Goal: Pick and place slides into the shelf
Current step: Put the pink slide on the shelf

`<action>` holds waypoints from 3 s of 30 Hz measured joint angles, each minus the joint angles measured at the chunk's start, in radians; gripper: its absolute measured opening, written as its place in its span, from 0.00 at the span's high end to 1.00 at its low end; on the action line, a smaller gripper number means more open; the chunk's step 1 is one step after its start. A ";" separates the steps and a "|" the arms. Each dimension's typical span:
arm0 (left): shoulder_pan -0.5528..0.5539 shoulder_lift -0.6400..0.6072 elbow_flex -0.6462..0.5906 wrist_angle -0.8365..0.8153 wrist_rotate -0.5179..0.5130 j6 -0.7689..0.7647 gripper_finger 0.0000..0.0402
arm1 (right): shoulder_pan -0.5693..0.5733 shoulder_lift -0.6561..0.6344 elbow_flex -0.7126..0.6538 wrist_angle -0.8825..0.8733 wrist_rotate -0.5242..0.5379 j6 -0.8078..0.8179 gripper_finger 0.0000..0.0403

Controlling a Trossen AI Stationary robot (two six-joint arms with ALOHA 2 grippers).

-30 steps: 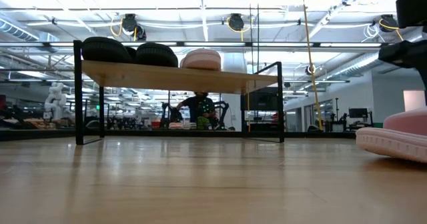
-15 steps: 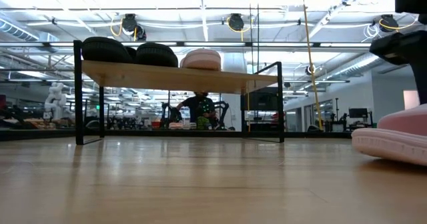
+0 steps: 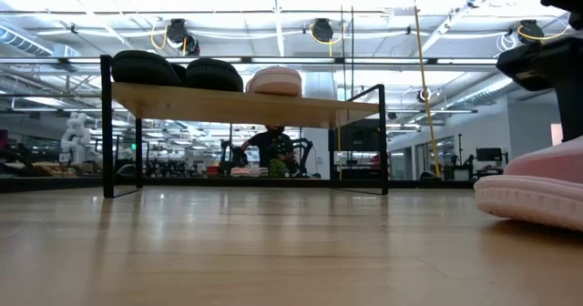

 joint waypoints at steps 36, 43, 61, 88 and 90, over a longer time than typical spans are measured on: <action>0.002 0.000 0.000 -0.011 0.000 0.001 0.72 | -0.003 0.001 -0.289 0.752 0.073 -0.265 0.97; 0.002 0.000 0.000 -0.026 0.000 -0.001 0.72 | -0.002 0.001 -0.289 0.841 0.221 -0.312 0.99; 0.002 0.000 0.000 -0.022 0.000 -0.004 0.72 | -0.003 -0.095 -0.077 0.897 1.004 -0.461 1.00; 0.003 0.000 0.000 -0.011 -0.025 0.063 0.72 | -0.494 0.193 0.421 1.197 1.355 -0.704 1.00; 0.003 0.000 0.000 -0.011 -0.025 0.063 0.72 | -0.521 0.231 0.454 1.197 1.355 -0.728 1.00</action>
